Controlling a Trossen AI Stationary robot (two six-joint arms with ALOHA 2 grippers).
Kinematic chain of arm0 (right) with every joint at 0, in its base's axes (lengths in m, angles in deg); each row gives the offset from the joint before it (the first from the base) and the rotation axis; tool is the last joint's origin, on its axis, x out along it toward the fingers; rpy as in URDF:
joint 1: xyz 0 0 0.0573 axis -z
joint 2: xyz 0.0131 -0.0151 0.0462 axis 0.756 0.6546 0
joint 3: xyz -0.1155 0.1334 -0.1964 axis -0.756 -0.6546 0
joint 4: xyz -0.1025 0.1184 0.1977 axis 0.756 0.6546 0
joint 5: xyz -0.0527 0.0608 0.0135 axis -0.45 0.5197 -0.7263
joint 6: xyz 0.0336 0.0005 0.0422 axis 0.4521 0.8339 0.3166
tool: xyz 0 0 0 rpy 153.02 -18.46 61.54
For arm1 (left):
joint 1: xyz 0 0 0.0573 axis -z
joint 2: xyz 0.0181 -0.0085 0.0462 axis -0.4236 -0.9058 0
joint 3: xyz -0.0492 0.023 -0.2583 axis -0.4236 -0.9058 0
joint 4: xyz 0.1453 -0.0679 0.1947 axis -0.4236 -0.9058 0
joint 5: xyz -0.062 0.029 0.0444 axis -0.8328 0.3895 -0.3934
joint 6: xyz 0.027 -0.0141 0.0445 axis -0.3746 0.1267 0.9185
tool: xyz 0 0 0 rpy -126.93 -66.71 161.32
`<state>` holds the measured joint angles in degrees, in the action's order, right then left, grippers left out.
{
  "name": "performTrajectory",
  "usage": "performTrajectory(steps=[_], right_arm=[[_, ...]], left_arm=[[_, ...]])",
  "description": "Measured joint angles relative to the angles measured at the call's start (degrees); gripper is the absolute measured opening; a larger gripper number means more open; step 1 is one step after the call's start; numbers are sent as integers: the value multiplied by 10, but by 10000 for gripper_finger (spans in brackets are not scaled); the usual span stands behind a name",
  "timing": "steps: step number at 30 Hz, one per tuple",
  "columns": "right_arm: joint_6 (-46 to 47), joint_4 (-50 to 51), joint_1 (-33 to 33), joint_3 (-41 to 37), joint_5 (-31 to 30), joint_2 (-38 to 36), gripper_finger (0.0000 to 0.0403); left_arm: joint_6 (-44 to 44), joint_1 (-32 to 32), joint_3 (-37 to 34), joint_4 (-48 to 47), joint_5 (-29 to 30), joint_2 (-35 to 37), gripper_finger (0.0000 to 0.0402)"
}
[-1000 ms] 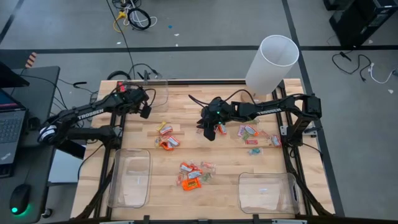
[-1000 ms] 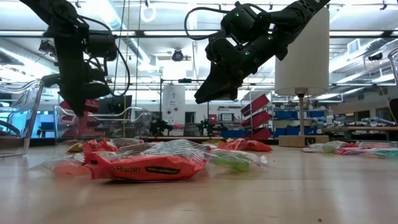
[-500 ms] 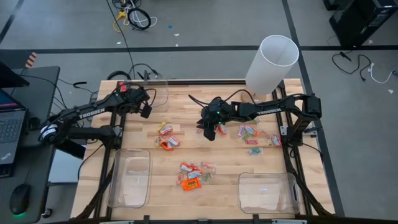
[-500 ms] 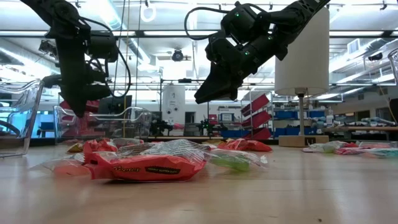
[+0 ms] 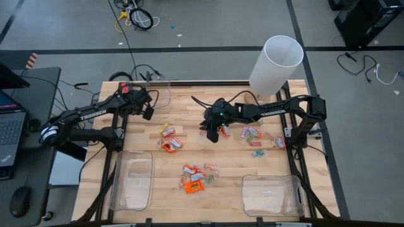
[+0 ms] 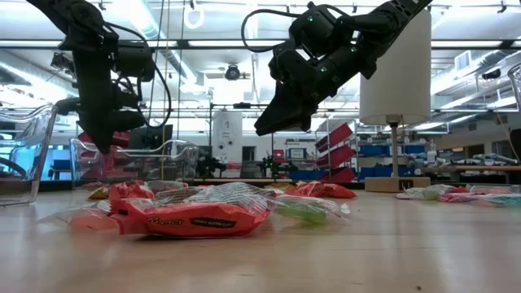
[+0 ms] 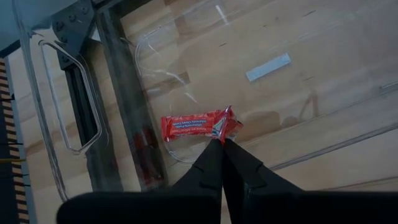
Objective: Sort candy
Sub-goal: Put the red candy into the top left transparent bin
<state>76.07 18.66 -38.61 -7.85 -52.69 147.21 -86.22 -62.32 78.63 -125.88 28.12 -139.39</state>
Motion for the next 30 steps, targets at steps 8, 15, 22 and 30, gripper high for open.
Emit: performTrajectory(steps=[8,15,22,30], right_arm=[[0,0,0,0,0,0,91],[0,0,0,0,0,0,91],[0,0,0,0,0,0,91],[0,0,0,0,0,0,91]], left_arm=[[0,0,0,0,6,0,15],[0,0,0,3,8,0,16],[0,0,0,4,9,0,16],[0,0,0,4,9,0,16]])
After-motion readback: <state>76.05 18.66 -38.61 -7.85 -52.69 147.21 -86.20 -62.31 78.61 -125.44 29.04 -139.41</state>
